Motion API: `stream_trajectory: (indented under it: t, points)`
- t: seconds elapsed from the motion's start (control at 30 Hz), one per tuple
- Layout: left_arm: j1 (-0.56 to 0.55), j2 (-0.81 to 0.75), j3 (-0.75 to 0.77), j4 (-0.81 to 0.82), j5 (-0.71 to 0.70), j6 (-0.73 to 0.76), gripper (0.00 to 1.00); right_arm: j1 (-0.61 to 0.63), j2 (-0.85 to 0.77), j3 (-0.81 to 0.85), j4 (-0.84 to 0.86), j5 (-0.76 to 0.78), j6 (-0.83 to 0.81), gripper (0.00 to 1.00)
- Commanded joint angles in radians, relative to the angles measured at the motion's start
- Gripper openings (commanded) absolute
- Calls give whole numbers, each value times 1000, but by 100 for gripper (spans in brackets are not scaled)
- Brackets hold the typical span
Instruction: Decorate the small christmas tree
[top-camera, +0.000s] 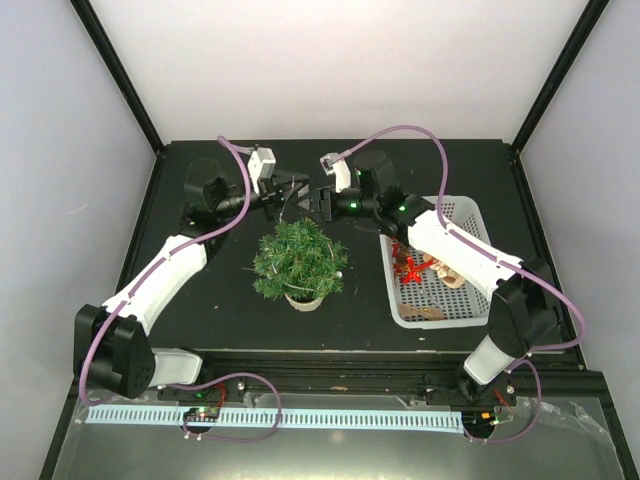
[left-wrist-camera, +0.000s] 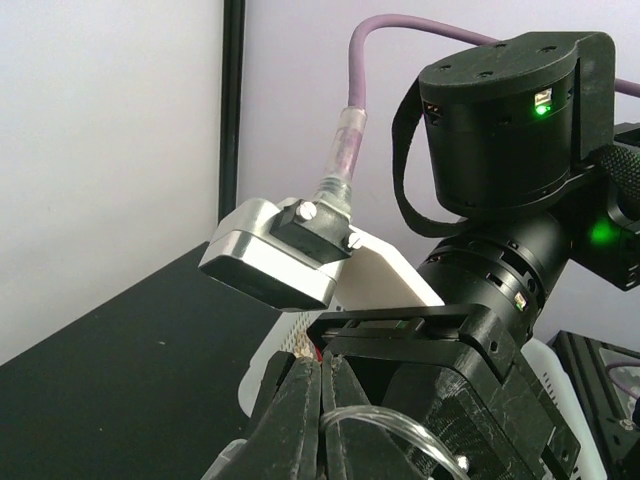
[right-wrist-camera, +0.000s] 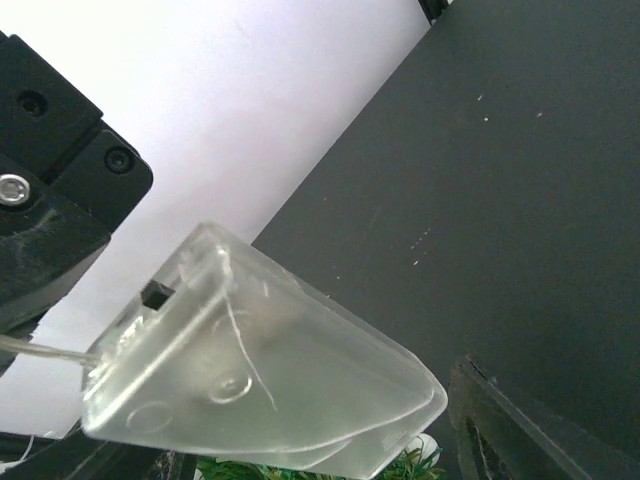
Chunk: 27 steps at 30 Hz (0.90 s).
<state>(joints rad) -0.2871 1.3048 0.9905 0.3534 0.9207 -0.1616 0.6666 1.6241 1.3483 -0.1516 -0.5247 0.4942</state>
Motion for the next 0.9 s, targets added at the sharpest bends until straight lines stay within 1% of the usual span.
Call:
stream_trajectory:
  t: [0.0,0.23,0.57,0.73,0.87]
  points:
    - [8,-1,7,37,7,-21,2,-4,-21,21,31,22,-3,68]
    - [8,-5,1,51,14,-37,2,0,3,50,28,40,-4,73]
    - [8,-11,-6,55,26,-49,2,36,35,74,7,102,-27,76]
    - [7,-15,-9,49,23,-46,2,49,37,77,-9,143,-37,70]
    - [8,-18,-9,41,14,-38,2,50,21,55,-9,176,-35,64]
